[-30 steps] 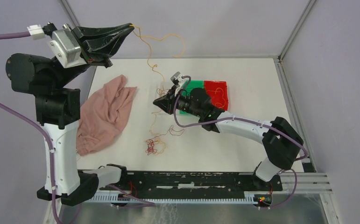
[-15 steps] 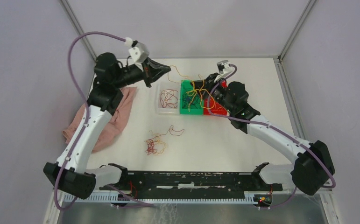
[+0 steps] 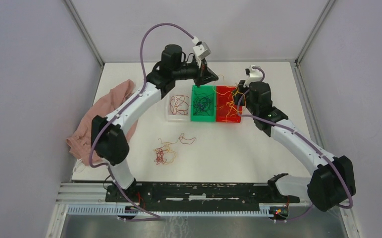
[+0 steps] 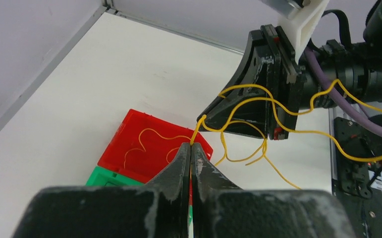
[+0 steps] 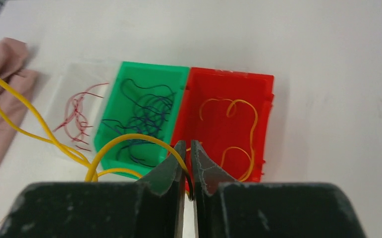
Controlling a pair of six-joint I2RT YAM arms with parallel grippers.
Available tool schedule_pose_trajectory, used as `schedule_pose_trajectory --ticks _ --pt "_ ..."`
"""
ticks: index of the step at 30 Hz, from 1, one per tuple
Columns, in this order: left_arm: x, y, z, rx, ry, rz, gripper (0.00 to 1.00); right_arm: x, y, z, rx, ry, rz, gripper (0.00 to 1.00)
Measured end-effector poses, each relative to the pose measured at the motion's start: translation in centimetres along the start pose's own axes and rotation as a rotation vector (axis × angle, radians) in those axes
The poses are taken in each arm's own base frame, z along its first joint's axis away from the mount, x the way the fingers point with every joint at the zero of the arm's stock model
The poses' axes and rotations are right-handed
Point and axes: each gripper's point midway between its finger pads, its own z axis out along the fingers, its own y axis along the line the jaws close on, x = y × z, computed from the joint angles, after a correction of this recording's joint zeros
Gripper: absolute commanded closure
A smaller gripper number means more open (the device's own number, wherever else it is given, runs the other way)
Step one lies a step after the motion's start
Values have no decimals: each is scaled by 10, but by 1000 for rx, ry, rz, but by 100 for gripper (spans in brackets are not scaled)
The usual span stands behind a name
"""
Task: Untangle the cables
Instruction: Place the cable in the bin.
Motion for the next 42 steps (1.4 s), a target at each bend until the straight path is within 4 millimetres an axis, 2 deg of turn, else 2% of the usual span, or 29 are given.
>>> schedule_pose_trajectory --ticks 5,10,11,12,13,14,16,18,21,23,28,32,37,40,42 --pt "22 17 44 18 48 -13 97 18 -41 12 131 100 -33 84" --pt "71 36 72 8 135 -27 95 32 -68 25 218 191 -46 82" --pt "82 38 75 5 157 -32 89 35 -73 26 235 208 -50 82" --pt "94 40 78 2 181 -37 75 37 -77 27 251 222 -53 82" --pt "101 41 79 3 196 -39 56 38 -81 27 266 233 -57 82" --pt "108 41 81 6 211 -42 45 39 -84 27 278 240 -60 82" --pt "117 42 85 15 233 -37 36 39 -90 27 298 248 -64 82" --pt "121 40 87 26 249 -39 22 38 -92 29 310 252 -64 83" --pt "125 36 84 43 278 -32 8 37 -94 34 320 265 -66 82" --pt "129 34 80 51 299 -19 3 37 -94 38 327 278 -68 82" --pt "143 30 55 53 372 -26 1 41 -96 51 339 304 -65 83" --pt "138 39 21 5 390 -47 1 43 -96 62 345 324 -62 82" --pt "104 64 -35 -119 369 -61 1 43 -92 88 330 350 -61 79" --pt "81 73 -76 -199 350 -70 1 58 -90 92 329 386 -72 76" --pt "67 77 -103 -250 331 -70 1 71 -87 96 326 422 -88 71"
